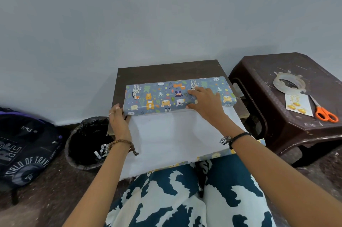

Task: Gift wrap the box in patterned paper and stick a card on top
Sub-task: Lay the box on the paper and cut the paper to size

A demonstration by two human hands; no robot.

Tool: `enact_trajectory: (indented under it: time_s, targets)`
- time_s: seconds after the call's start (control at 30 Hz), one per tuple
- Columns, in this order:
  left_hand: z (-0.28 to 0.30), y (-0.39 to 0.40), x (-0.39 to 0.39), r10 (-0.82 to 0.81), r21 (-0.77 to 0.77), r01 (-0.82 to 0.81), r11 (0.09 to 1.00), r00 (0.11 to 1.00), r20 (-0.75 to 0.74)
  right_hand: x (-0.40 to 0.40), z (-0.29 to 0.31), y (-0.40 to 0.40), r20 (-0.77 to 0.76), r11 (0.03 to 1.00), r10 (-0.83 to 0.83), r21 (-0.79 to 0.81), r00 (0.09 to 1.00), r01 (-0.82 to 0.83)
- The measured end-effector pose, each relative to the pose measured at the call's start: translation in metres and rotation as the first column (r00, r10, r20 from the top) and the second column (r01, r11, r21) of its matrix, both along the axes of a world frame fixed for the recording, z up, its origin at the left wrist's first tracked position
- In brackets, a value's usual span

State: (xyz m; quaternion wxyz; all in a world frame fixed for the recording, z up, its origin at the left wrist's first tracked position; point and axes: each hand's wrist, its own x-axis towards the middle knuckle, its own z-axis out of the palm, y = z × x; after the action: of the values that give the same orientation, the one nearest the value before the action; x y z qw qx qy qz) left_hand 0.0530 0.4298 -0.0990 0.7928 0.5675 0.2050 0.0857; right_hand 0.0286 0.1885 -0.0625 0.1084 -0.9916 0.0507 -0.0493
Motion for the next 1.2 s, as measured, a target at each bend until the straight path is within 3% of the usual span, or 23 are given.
enact_trajectory:
  time_s: [0.07, 0.1, 0.17, 0.23, 0.3, 0.37, 0.4, 0.47, 0.57, 0.7, 1.0, 1.2]
  targets:
    - [0.000, -0.001, -0.004, 0.008, 0.264, -0.030, 0.964, 0.996, 0.086, 0.000, -0.001, 0.000, -0.001, 1.000, -0.003, -0.003, 1.000, 0.003]
    - [0.000, -0.001, -0.005, -0.043, 0.441, -0.037, 0.897, 0.984, 0.172, 0.001, -0.001, 0.001, -0.001, 1.000, -0.007, -0.008, 1.000, 0.007]
    - [0.005, -0.007, -0.008, -0.224, 0.706, -0.052, 0.706, 0.929, 0.293, 0.000, -0.003, 0.002, -0.005, 1.000, -0.021, -0.009, 1.000, 0.021]
    - [0.009, -0.016, -0.006, -0.444, 0.879, -0.055, 0.473, 0.847, 0.292, 0.000, -0.004, 0.002, -0.010, 0.999, -0.037, 0.005, 0.999, 0.037]
    - [0.007, -0.030, -0.006, -0.605, 0.980, -0.070, 0.187, 0.778, 0.172, -0.001, -0.004, 0.003, -0.028, 0.999, -0.043, 0.016, 0.999, 0.044]
    - [-0.003, -0.045, -0.012, -0.665, 0.990, -0.096, -0.105, 0.746, 0.002, -0.002, -0.003, 0.002, -0.058, 0.999, -0.035, 0.031, 0.998, 0.037]
    - [-0.008, -0.051, -0.016, -0.657, 0.970, -0.103, -0.219, 0.751, -0.068, -0.003, -0.002, 0.001, -0.073, 0.998, -0.028, 0.051, 0.997, 0.032]
    - [-0.015, -0.057, -0.020, -0.613, 0.939, -0.106, -0.328, 0.780, -0.125, -0.004, 0.000, -0.003, -0.092, 0.994, -0.023, 0.108, 0.996, 0.033]
    - [-0.010, -0.057, -0.018, -0.590, 0.935, -0.120, -0.333, 0.800, -0.107, -0.005, 0.001, -0.009, -0.095, 0.979, -0.036, 0.196, 0.995, 0.054]
    - [0.000, -0.058, -0.022, -0.589, 0.959, -0.002, -0.283, 0.789, -0.172, -0.003, -0.001, -0.014, -0.060, 0.954, -0.066, 0.290, 0.996, 0.080]
    - [0.007, -0.059, -0.025, -0.572, 0.953, 0.009, -0.303, 0.798, -0.190, -0.004, 0.001, -0.012, 0.000, 0.863, -0.203, 0.473, 0.979, 0.179]
    - [0.004, -0.061, -0.026, -0.557, 0.953, 0.010, -0.301, 0.810, -0.184, 0.006, -0.013, -0.023, 0.003, 0.835, -0.129, 0.539, 0.992, 0.107]
